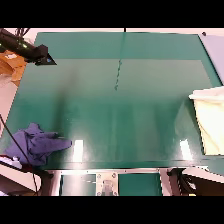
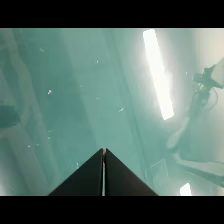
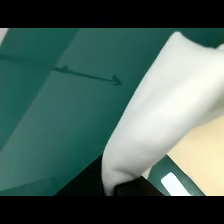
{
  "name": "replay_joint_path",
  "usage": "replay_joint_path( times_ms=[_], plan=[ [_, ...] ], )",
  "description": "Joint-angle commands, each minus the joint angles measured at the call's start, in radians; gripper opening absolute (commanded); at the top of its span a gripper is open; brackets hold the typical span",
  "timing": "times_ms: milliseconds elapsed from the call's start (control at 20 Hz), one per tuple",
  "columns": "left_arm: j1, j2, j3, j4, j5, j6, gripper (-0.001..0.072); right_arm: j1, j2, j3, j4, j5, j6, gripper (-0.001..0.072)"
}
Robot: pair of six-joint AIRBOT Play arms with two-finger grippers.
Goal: Fold the shirts.
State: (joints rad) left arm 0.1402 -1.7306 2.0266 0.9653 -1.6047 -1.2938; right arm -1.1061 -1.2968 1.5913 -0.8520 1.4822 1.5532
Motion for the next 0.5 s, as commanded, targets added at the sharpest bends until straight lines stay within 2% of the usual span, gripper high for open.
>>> replay_joint_path(
  times_ms=[0,200,300,350,400,450],
  plan=[
    [0.000,0.000,0.000,0.000,-0.023,0.001,0.0026,-0.006,0.035,-0.001,-0.274,0.117,0.134,0.0015],
    [0.000,0.000,0.000,0.000,-0.035,0.001,0.0026,-0.005,0.035,-0.113,-0.545,0.188,0.176,0.0022],
    [0.000,0.000,0.000,0.000,-0.035,0.001,0.0026,-0.005,0.035,-0.209,-0.671,0.205,0.188,0.0138],
    [0.000,0.000,0.000,0.000,-0.037,0.001,0.0026,-0.005,0.035,-0.257,-0.733,0.210,0.213,0.0293],
    [0.000,0.000,0.000,0.000,-0.038,0.000,0.0026,-0.005,0.034,-0.295,-0.771,0.209,0.247,0.0573],
    [0.000,0.000,0.000,0.000,-0.038,0.000,0.0026,-0.005,0.031,-0.315,-0.782,0.202,0.258,0.0613]
  ],
)
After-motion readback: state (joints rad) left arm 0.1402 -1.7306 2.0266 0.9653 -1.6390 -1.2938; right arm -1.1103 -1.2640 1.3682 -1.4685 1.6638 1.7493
